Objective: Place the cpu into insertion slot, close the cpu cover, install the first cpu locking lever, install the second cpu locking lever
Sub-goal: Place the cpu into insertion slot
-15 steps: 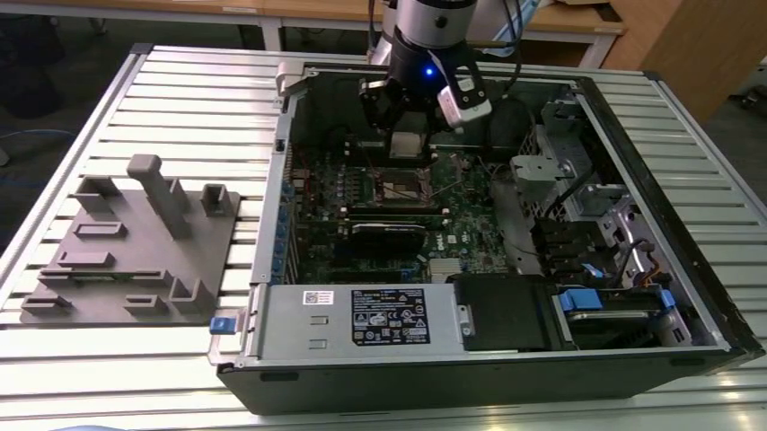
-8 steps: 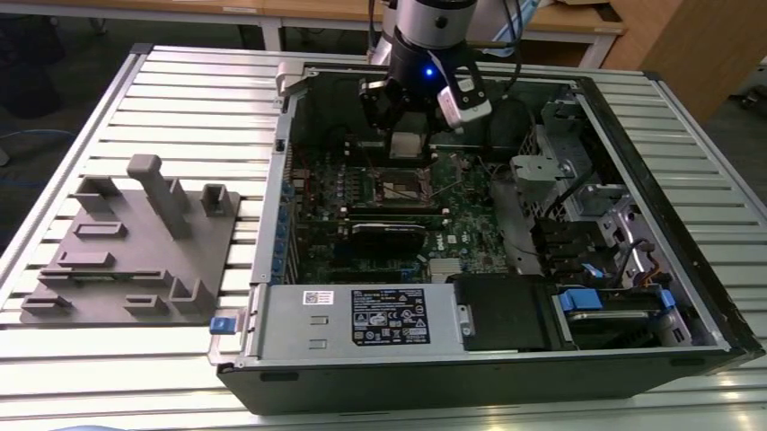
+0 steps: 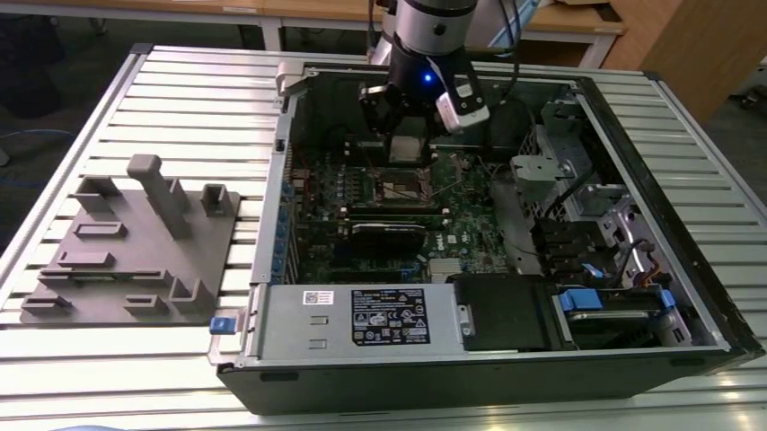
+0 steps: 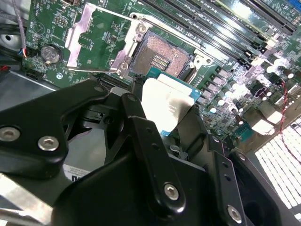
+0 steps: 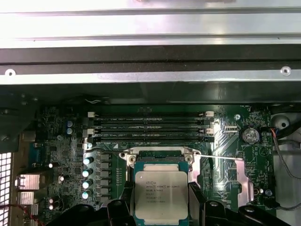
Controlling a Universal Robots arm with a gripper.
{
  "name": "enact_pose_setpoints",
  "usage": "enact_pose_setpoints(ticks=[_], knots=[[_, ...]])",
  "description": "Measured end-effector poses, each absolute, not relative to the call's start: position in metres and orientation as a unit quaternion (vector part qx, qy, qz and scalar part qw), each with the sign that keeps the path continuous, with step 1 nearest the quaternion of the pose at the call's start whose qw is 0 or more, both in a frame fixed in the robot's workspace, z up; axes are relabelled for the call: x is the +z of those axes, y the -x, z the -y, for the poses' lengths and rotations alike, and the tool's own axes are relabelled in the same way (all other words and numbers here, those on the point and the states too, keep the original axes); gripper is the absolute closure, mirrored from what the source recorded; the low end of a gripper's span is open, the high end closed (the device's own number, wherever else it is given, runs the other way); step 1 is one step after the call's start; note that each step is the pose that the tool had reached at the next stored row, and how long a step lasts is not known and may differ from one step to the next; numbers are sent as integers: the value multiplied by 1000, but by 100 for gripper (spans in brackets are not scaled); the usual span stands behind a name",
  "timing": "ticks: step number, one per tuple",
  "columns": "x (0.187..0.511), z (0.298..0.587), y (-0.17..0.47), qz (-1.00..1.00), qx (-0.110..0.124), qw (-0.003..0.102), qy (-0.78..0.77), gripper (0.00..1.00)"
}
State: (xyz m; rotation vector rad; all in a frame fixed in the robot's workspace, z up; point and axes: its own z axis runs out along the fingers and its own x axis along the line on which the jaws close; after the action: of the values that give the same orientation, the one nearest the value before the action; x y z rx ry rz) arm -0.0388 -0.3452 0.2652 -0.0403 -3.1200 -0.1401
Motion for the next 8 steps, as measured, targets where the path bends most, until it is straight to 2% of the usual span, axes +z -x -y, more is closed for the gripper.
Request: enact_pose_setpoints(ticks=[8], knots=[[254,345,40,999,-45,9,13,46]])
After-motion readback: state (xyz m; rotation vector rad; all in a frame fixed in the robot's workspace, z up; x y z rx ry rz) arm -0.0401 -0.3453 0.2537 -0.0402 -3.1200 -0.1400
